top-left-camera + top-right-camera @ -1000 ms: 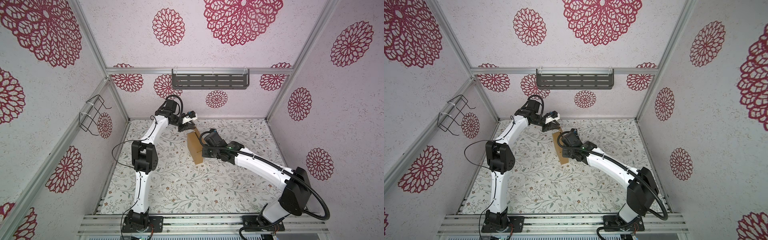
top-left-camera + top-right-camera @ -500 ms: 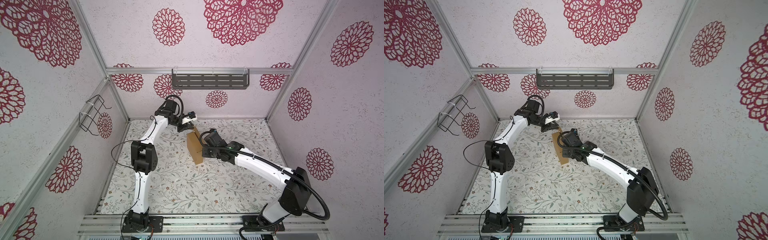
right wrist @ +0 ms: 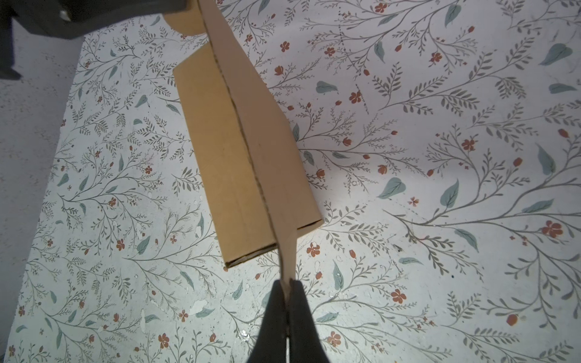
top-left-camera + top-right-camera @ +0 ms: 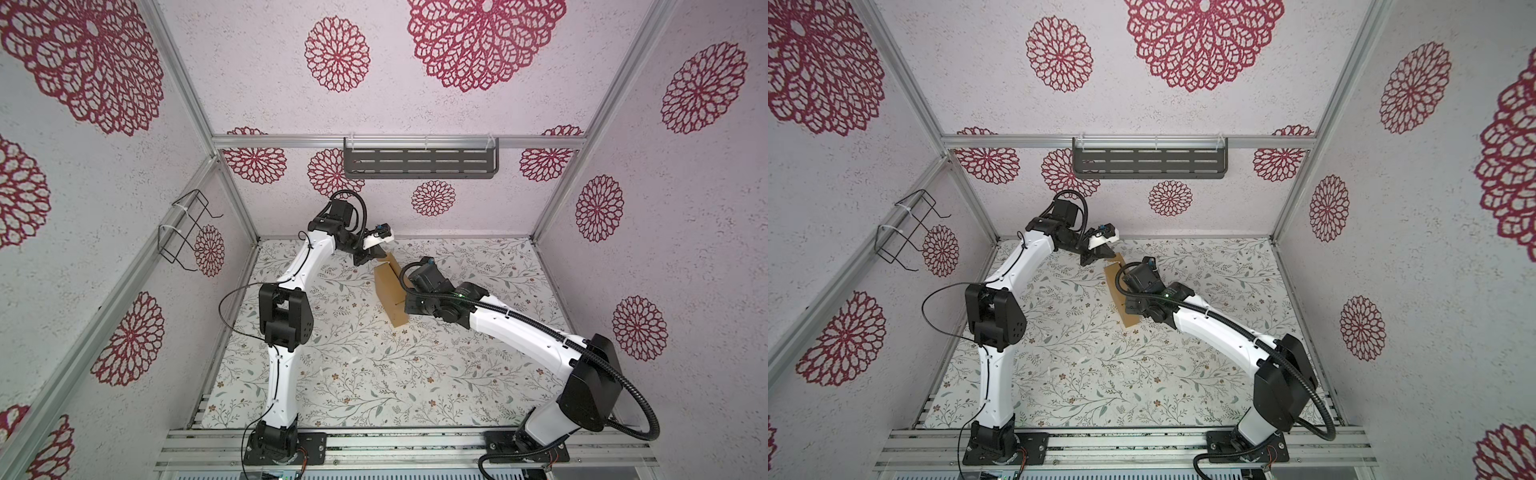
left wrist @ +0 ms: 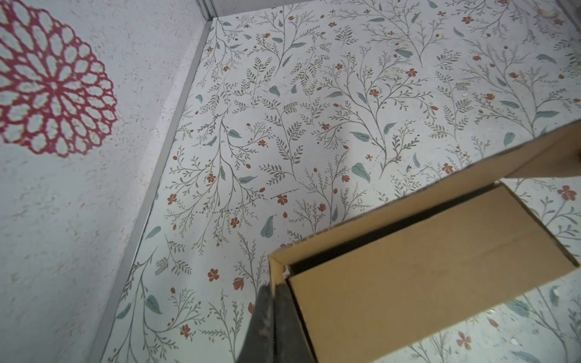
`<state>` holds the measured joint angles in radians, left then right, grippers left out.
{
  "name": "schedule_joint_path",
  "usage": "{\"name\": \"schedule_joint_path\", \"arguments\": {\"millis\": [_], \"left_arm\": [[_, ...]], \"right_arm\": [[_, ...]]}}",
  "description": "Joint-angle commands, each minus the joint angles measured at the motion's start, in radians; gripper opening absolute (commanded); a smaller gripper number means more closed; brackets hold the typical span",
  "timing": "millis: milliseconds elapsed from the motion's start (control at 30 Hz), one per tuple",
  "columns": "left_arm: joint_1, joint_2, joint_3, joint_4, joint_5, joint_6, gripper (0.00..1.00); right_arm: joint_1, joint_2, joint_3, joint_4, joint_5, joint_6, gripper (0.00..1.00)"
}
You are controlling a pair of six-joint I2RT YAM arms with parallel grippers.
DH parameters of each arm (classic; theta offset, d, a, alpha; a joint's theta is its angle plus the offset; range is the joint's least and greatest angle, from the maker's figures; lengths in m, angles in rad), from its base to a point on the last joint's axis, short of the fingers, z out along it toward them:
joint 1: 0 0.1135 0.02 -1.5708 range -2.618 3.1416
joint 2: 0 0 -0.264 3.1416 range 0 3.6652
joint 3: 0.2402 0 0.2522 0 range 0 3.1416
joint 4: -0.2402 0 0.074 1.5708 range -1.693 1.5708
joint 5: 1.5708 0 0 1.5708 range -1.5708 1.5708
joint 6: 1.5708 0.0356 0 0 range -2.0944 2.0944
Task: Assemble paper box
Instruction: Rotate the paper box at the center of the table.
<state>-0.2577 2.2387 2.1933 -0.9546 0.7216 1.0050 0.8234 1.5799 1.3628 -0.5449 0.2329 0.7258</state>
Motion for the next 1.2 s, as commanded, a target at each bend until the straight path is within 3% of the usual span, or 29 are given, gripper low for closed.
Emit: {"name": "schedule_joint_path", "arguments": {"millis": [0, 200, 500, 700, 1167], "left_arm": [[-0.009, -0.067, -0.022, -0.003, -0.022, -0.057, 0.00], [-0.021, -0.153, -0.136, 0.057, -0.066, -0.262, 0.00], [-0.063, -0.349, -0.395, 0.280, -0.272, -0.664, 0.00], [-0.108, -0.423, -0.495, 0.335, -0.435, -0.815, 0.00], [-0.109, -0.578, -0.763, 0.522, -0.490, -1.129, 0.00]], "right_arm": [[-0.006, -0.049, 0.022, -0.003, 0.029, 0.001, 0.05], [-0.022, -0.055, 0.020, 0.014, 0.027, 0.006, 0.04], [-0.045, -0.035, 0.035, 0.037, -0.009, 0.000, 0.02], [-0.055, -0.034, 0.038, 0.054, -0.020, 0.007, 0.02], [-0.058, -0.020, 0.040, 0.081, -0.050, 0.072, 0.02]]}}
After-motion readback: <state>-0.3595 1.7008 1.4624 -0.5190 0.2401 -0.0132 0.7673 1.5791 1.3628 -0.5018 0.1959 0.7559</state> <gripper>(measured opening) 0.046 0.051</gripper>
